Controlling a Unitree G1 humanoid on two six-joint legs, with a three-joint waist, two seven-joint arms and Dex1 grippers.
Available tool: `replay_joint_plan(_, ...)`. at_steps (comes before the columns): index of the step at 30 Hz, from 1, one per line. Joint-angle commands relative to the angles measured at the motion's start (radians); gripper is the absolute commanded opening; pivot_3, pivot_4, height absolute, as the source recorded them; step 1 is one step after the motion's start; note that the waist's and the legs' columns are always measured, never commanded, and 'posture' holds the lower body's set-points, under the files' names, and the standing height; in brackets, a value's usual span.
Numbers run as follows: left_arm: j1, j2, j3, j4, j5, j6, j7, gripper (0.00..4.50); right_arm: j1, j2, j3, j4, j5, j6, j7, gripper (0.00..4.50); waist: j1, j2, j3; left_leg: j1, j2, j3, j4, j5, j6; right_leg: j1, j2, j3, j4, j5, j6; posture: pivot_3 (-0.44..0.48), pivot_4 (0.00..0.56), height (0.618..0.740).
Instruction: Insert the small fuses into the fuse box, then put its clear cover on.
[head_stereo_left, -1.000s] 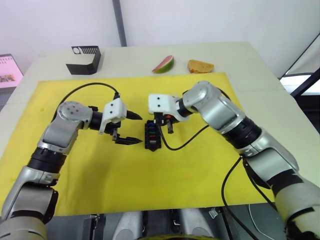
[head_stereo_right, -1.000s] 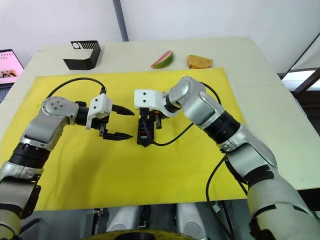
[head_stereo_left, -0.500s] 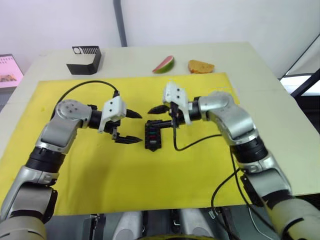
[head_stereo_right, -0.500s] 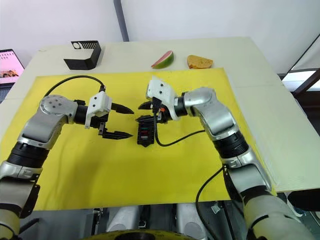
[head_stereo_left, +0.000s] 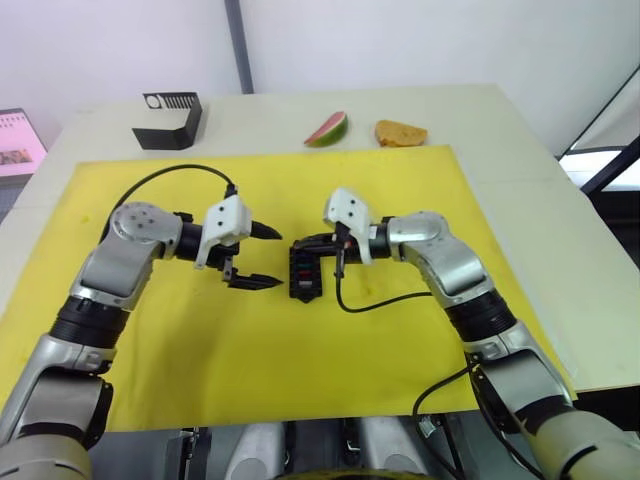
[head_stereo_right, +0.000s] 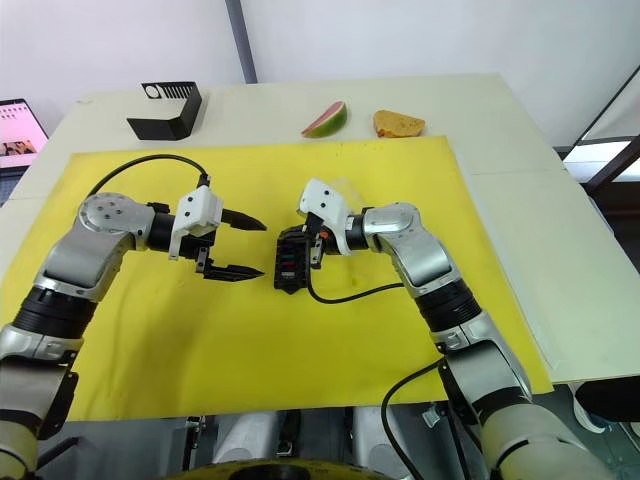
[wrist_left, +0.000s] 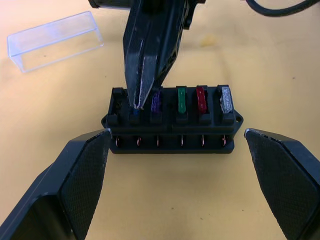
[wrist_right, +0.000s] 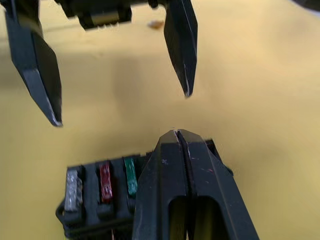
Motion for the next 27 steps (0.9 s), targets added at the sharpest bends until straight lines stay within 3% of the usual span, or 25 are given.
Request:
replay_joint_plan(1,-0.007,0.005,0.03,-0.008,0.0,-0.018,0.0,4.5,-0.002,-0.017,0.036,-0.016,-0.036,0.018,-0.005,0.03,0.0,0.0,0.0,0.0,0.0,0.0,0.0,0.0,0.0,0.0,0.0,0.0,0.0,0.0,0.0,0.0,0.15,0.74)
replay_joint_plan(10,-0.013,-0.005,0.024,0.015,0.01,-0.043,-0.004,4.5,-0.023,-0.018,0.089,0.018,-0.091,0.1,-0.055,0.03,0.0,0.0,-0.001,0.001,0.0,0.0,0.0,0.0,0.0,0.002,0.0,0.0,0.0,0.0,0.0,0.0,0.15,0.74)
replay_joint_plan(20,0.014,0.023,0.06,0.019,0.008,-0.058,0.012,4.5,-0.018,0.021,-0.012,-0.132,0.044,0.164,-0.054,0.03,0.0,0.0,-0.001,0.001,0.0,0.0,0.0,0.0,0.0,0.001,0.0,0.0,0.0,0.0,0.0,0.0,0.15,0.74)
replay_joint_plan(27,0.058,0.007,0.121,-0.055,-0.013,-0.012,0.11,4.5,0.029,0.047,-0.074,-0.21,0.109,0.034,-0.055,0.03,0.0,0.0,-0.001,0.001,0.0,0.0,0.0,-0.002,0.003,0.001,0.0,0.0,0.0,0.0,0.0,0.0,0.15,0.74)
